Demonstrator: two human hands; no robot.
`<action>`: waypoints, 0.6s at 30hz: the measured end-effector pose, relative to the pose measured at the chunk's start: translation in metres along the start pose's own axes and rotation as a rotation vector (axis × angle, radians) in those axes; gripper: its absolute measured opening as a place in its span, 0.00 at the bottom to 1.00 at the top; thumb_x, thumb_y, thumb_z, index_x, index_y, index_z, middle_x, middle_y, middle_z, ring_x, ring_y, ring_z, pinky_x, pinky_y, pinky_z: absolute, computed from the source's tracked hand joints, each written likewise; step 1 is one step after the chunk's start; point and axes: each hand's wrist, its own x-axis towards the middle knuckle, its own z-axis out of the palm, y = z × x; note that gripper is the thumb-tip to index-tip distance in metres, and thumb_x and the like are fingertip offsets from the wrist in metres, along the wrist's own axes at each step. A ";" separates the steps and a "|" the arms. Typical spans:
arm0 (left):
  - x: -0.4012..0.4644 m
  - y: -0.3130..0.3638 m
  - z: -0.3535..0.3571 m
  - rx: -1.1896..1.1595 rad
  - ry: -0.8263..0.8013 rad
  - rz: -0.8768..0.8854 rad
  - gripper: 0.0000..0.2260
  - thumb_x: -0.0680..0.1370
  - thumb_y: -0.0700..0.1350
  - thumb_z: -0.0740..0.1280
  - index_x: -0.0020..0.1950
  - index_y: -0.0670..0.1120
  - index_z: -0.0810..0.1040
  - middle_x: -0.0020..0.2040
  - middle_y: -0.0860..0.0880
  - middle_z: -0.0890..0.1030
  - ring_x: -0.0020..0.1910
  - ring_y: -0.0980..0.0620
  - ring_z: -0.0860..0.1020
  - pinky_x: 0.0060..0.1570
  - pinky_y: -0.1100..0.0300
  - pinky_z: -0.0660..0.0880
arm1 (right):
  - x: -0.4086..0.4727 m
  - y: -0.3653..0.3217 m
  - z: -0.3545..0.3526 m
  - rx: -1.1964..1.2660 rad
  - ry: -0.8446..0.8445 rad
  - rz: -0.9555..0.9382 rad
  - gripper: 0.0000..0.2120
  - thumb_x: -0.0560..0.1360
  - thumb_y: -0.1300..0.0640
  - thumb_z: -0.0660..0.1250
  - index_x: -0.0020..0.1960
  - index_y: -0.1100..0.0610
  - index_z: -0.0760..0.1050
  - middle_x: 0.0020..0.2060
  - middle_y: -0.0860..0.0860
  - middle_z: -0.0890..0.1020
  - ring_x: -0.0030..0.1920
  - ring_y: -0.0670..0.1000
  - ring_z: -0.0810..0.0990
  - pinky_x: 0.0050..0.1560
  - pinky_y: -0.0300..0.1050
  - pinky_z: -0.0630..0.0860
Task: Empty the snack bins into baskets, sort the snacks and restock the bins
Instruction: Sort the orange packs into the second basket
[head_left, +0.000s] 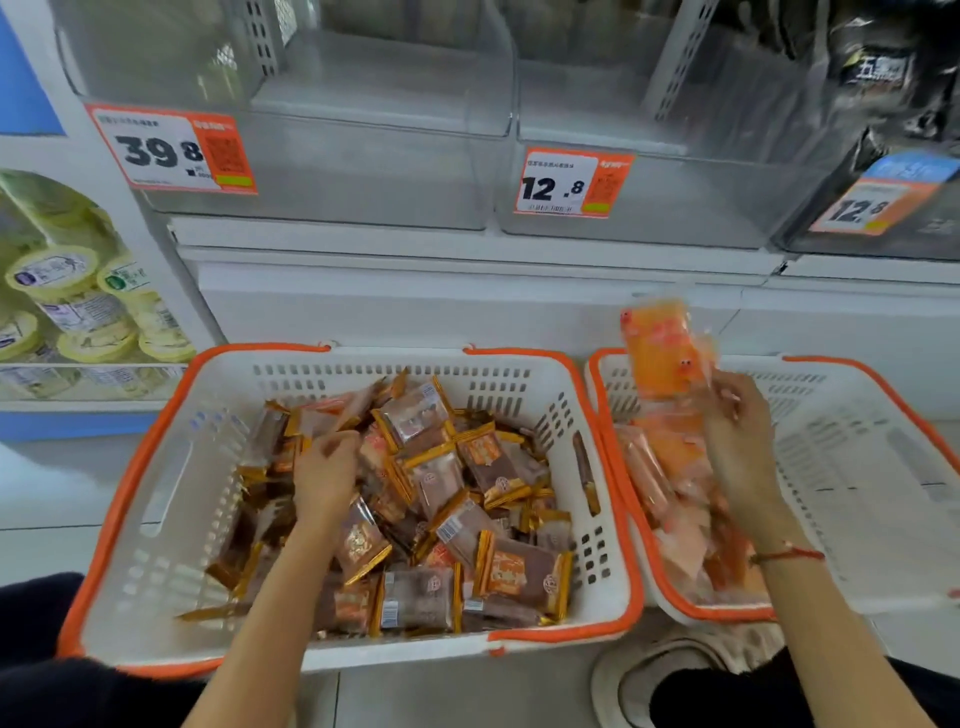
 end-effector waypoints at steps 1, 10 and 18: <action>0.005 -0.014 -0.006 0.102 0.087 -0.019 0.08 0.82 0.43 0.61 0.59 0.45 0.76 0.55 0.48 0.76 0.53 0.46 0.77 0.50 0.53 0.73 | 0.006 0.018 -0.009 -0.149 0.118 -0.005 0.18 0.74 0.48 0.63 0.54 0.61 0.76 0.46 0.59 0.80 0.54 0.64 0.77 0.53 0.53 0.73; 0.042 -0.081 -0.026 0.644 -0.251 -0.042 0.28 0.75 0.43 0.72 0.73 0.40 0.66 0.65 0.40 0.75 0.63 0.40 0.74 0.56 0.53 0.72 | 0.013 0.103 0.000 -0.744 -0.284 0.367 0.27 0.70 0.44 0.59 0.65 0.55 0.69 0.61 0.64 0.74 0.61 0.65 0.73 0.62 0.60 0.70; 0.042 -0.060 -0.008 0.349 0.043 0.239 0.10 0.78 0.46 0.68 0.59 0.47 0.78 0.54 0.48 0.82 0.52 0.48 0.79 0.51 0.51 0.78 | -0.022 -0.042 0.090 -0.533 -0.409 -0.383 0.16 0.79 0.54 0.64 0.65 0.56 0.74 0.61 0.55 0.78 0.60 0.56 0.76 0.56 0.45 0.70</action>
